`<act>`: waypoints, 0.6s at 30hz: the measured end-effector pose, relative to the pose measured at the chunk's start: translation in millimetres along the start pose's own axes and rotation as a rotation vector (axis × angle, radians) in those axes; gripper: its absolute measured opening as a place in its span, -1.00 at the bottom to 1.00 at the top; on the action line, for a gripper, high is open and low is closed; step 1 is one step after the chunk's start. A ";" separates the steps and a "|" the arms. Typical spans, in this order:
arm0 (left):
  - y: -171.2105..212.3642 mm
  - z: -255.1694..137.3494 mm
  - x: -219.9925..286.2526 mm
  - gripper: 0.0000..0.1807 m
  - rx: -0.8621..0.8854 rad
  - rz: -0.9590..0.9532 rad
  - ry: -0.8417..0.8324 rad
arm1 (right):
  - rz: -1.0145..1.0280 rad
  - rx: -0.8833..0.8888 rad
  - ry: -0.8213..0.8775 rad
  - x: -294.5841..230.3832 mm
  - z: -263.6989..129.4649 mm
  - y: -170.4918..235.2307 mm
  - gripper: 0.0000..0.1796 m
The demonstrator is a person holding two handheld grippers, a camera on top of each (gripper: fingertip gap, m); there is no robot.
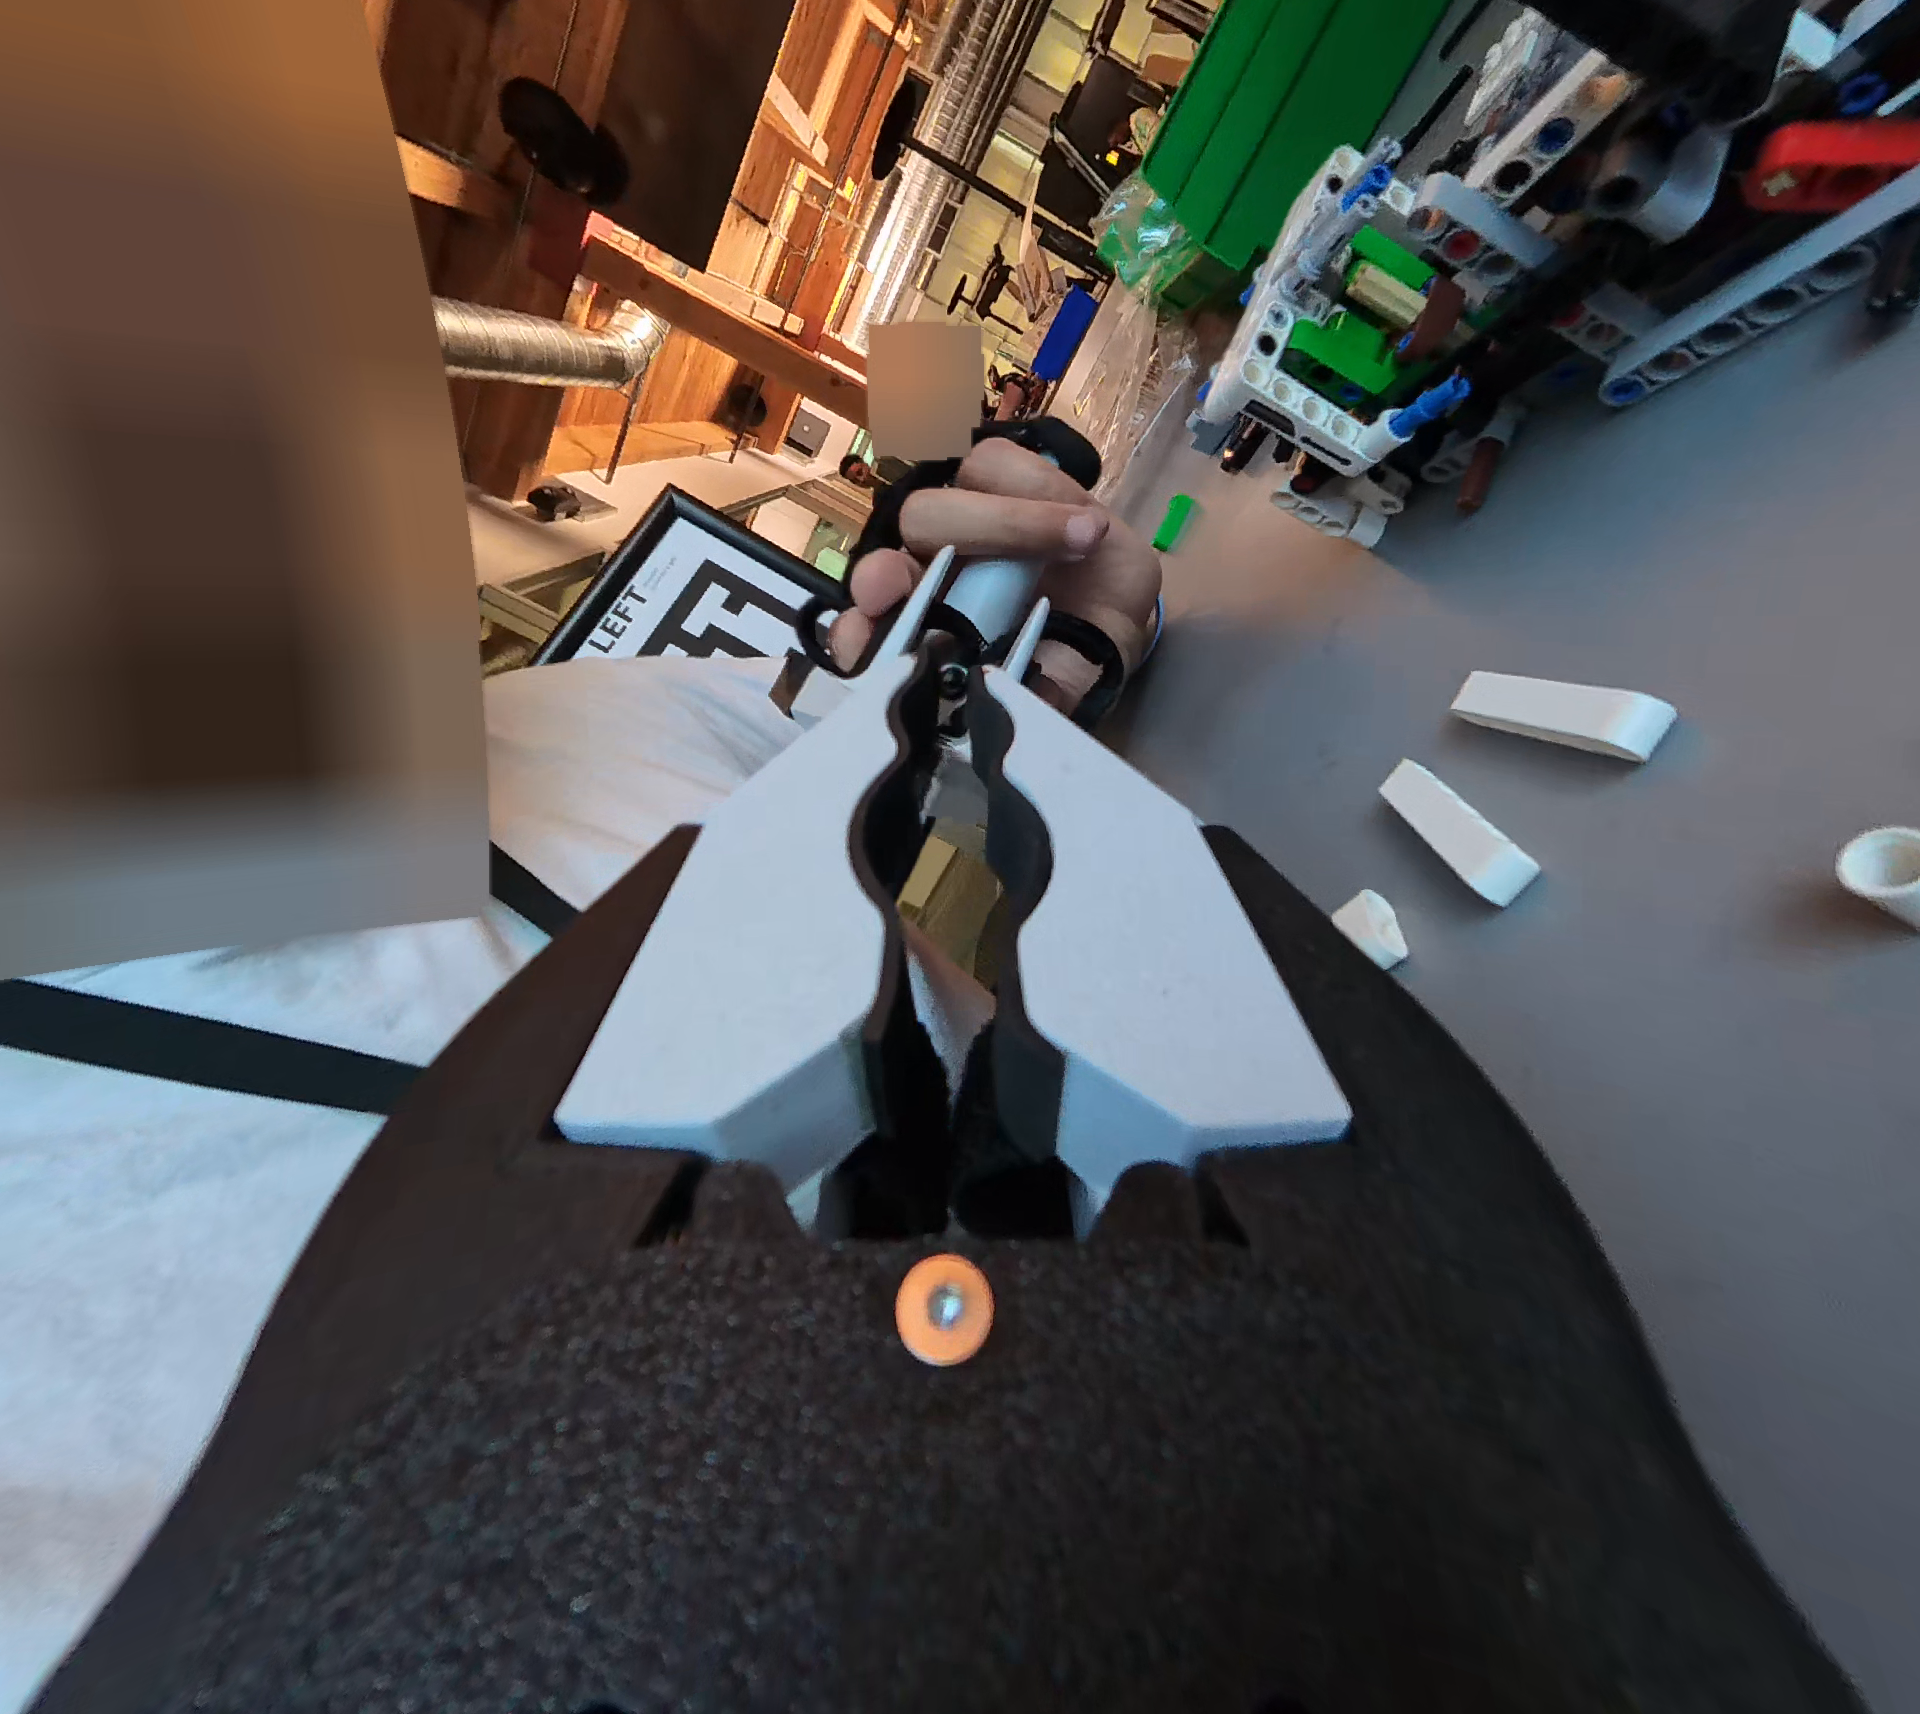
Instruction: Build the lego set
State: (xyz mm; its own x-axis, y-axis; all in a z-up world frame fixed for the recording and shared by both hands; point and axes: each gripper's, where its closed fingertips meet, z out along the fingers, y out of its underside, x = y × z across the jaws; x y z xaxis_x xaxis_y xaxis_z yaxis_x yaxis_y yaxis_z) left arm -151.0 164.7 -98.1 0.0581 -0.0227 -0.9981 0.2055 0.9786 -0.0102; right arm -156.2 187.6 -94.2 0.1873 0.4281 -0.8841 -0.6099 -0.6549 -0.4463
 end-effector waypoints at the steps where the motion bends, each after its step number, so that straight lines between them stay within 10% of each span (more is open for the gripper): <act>1: -0.6 -0.4 -0.2 -0.96 0.003 -0.006 0.002 | -0.017 -0.010 -0.006 -1.5 0.6 0.2 -0.97; 18: -4.3 -3.9 -11.0 -0.96 0.058 -0.208 0.037 | -0.106 -0.110 -0.050 -7.8 1.5 4.9 -0.97</act>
State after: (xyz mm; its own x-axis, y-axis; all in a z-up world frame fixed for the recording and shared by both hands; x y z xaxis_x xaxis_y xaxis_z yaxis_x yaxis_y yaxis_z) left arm -156.3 161.5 -87.3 -0.0274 -0.2138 -0.9765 0.2656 0.9402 -0.2134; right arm -161.8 182.0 -89.3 0.2059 0.5268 -0.8247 -0.5002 -0.6676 -0.5514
